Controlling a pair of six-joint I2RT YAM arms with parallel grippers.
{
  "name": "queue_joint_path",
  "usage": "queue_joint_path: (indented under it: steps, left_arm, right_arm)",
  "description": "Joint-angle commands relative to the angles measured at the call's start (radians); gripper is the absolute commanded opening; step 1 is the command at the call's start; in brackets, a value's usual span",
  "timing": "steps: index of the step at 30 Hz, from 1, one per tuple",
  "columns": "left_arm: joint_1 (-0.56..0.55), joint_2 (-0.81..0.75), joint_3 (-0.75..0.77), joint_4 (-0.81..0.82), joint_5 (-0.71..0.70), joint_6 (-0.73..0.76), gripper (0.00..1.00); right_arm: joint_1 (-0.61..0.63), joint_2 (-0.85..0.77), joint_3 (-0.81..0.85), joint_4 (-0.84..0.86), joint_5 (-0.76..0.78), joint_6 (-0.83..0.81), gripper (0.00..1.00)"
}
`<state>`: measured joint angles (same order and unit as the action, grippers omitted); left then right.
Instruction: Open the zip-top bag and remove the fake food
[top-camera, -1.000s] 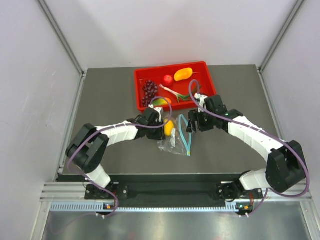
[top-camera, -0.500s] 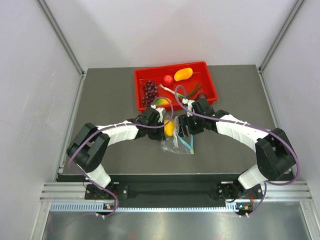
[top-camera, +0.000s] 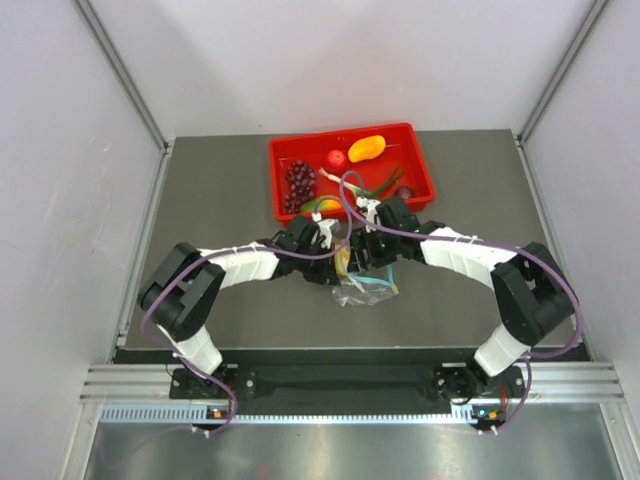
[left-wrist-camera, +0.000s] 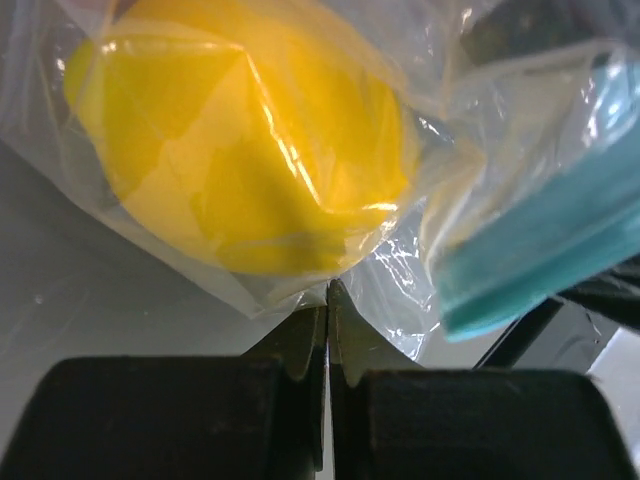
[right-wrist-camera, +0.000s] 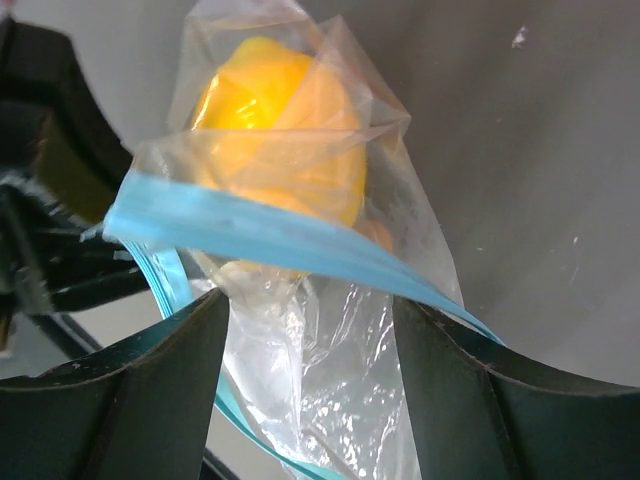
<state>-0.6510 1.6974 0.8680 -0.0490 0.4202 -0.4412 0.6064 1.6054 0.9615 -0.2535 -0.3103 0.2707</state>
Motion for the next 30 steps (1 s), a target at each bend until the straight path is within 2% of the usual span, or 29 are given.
queue_joint_path:
  steps: [1, 4, 5, 6, 7, 10, 17, 21, 30]
  left_arm:
    - [-0.001, -0.05, -0.029, 0.071, 0.071, 0.029, 0.0]
    - [-0.001, -0.076, -0.047, 0.055, 0.065, 0.036, 0.03]
    - [-0.001, -0.084, -0.052, 0.023, 0.052, 0.044, 0.19]
    - [-0.001, -0.099, -0.053, 0.008, 0.043, 0.051, 0.27]
    - [0.002, -0.122, -0.055, -0.026, 0.013, 0.065, 0.43]
    - [0.013, -0.171, -0.063, -0.046, -0.021, 0.071, 0.56]
    - [0.073, -0.274, -0.086, 0.04, -0.043, -0.003, 0.65]
    - [0.08, -0.213, -0.077, 0.107, -0.11, -0.047, 0.66]
    - [0.083, -0.09, -0.052, 0.244, -0.152, -0.123, 0.68]
  right_arm:
    - [0.001, 0.008, -0.015, 0.049, 0.033, -0.004, 0.66]
    - [-0.003, 0.005, -0.026, 0.053, 0.043, 0.002, 0.66]
    - [-0.005, 0.002, -0.027, 0.051, 0.043, 0.004, 0.66]
    - [-0.008, -0.007, -0.029, 0.048, 0.043, 0.005, 0.66]
    - [-0.013, -0.021, -0.036, 0.048, 0.042, 0.008, 0.66]
    - [-0.019, -0.05, -0.059, 0.048, 0.04, 0.012, 0.66]
    - [-0.031, -0.101, -0.112, 0.056, 0.034, 0.031, 0.67]
    - [-0.033, -0.113, -0.127, 0.062, 0.027, 0.038, 0.67]
    - [-0.036, -0.133, -0.147, 0.062, 0.016, 0.047, 0.67]
